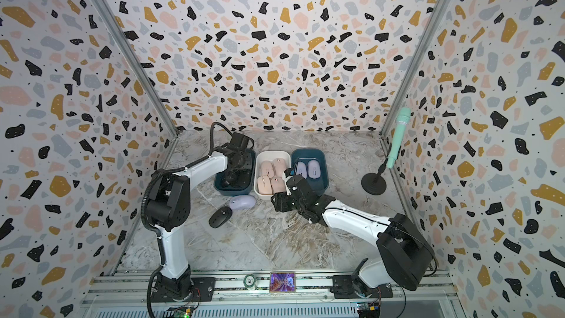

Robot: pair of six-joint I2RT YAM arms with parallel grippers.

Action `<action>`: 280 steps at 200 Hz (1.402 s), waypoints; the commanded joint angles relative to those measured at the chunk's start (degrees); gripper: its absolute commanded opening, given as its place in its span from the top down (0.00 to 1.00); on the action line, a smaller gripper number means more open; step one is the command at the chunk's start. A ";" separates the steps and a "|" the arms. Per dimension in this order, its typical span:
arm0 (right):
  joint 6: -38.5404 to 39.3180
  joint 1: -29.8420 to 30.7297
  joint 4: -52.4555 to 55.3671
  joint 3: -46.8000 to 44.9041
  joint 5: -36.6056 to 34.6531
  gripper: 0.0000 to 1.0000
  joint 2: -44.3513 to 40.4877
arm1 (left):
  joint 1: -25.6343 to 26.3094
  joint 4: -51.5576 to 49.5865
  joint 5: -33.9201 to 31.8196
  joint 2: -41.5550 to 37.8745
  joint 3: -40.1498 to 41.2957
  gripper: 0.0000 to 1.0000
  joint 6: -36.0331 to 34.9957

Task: Place the mice by color into the storage box
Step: Place the mouse in the storage box, then adjust the mouse at the center of the board.

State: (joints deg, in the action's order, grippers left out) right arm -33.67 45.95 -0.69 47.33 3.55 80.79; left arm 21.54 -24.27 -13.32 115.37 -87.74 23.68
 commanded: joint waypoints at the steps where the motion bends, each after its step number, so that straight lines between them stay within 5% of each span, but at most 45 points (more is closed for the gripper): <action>1: -0.87 -0.25 1.15 -0.44 -1.00 0.29 -2.30 | -0.27 -0.85 0.05 1.03 -1.80 0.42 -0.82; 132: -1.90 -0.25 1.23 -0.79 -1.56 0.29 -3.10 | -0.27 -2.36 -1.44 -0.46 -4.90 0.32 -1.00; 280: -1.05 -0.25 0.26 2.16 -0.83 0.29 0.00 | -0.27 2.35 -4.43 -29.64 15.10 0.32 1.54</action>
State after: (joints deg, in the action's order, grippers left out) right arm -34.85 45.95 -0.21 48.14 2.76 80.95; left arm 21.54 -21.54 -16.84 89.84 -74.87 24.88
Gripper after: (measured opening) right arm 0.712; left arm 0.678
